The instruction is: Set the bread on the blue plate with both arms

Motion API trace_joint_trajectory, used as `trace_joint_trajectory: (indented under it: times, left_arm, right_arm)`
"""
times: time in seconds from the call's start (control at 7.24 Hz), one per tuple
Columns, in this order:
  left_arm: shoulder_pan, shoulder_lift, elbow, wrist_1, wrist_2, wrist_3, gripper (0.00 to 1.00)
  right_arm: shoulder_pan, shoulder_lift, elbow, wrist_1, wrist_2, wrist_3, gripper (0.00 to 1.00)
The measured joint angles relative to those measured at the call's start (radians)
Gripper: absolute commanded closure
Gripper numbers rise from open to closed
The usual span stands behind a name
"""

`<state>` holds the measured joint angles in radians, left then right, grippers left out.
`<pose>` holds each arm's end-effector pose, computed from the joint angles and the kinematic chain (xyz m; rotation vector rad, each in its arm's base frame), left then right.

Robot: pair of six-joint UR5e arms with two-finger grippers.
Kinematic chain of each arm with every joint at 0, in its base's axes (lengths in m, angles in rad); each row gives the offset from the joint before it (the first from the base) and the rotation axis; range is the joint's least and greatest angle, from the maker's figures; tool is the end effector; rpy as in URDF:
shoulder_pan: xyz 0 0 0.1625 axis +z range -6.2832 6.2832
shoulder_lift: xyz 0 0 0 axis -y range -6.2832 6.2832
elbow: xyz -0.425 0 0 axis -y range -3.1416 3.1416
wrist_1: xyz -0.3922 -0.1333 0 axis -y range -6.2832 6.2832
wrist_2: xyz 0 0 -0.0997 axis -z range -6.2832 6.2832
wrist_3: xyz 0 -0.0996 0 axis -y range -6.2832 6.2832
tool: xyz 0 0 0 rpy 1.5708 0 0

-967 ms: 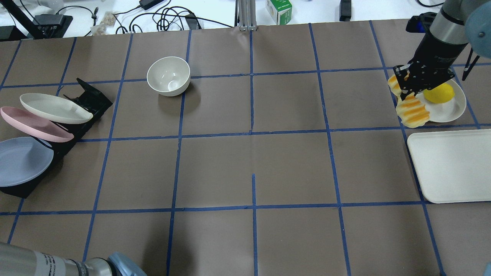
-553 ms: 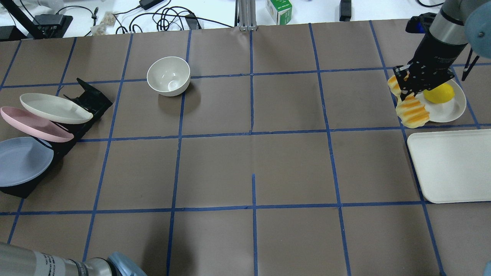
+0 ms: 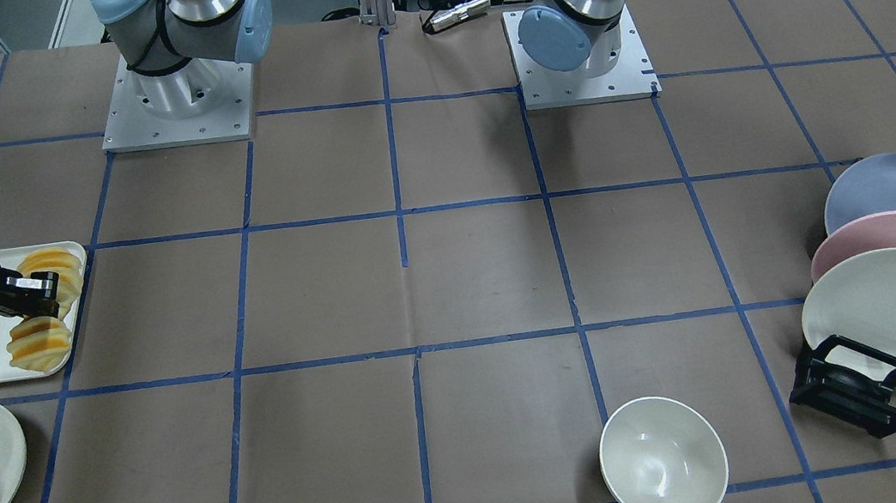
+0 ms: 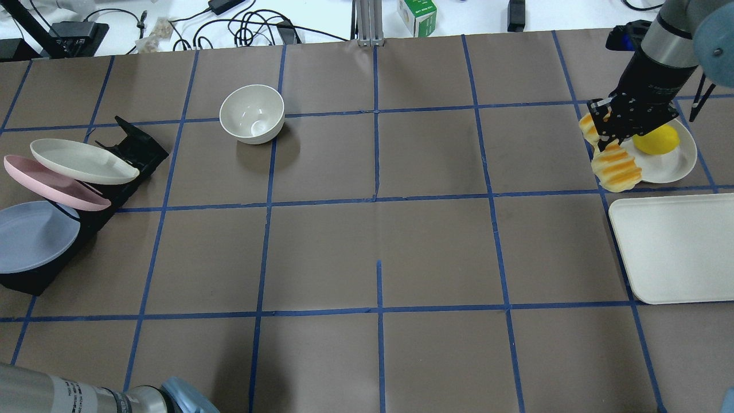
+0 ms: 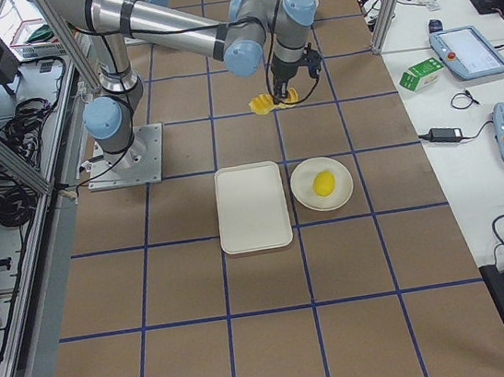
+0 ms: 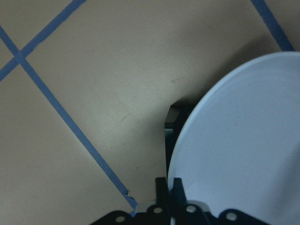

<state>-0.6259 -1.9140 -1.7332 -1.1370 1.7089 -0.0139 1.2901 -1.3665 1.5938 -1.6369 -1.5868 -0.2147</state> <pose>0.3988 -0.4358 0.2672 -1.3975 2.7047 0.1922 -0.0260 -0.5657 0.3760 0.1005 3.1060 0.2494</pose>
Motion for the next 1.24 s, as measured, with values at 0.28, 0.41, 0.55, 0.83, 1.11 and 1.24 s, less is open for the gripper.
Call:
trace_joint_trajectory:
  times: [0.28,0.41,0.55,0.83,1.11,1.24]
  left_arm:
    - [0.002,0.011,0.009,-0.01,0.007,0.002,1.0]
    - [0.004,0.02,0.01,-0.016,0.01,0.004,1.0]
    - [0.009,0.03,0.011,-0.032,0.021,0.007,1.0]
    - [0.024,0.058,0.017,-0.097,0.056,0.01,1.0]
    - [0.026,0.106,0.02,-0.149,0.081,0.011,1.0]
    - [0.023,0.139,0.023,-0.169,0.09,0.014,1.0]
  right_arm:
    - [0.0,0.0,0.0,-0.001,0.0,0.0,1.0]
    - [0.0,0.0,0.0,-0.001,0.001,0.0,1.0]
    - [0.0,-0.001,0.0,0.0,0.001,0.0,1.0]
    - [0.0,-0.003,0.001,0.001,0.0,0.0,1.0]
    - [0.0,-0.006,0.001,0.002,0.0,0.0,1.0]
    - [0.0,-0.007,0.001,0.001,0.001,0.0,1.0]
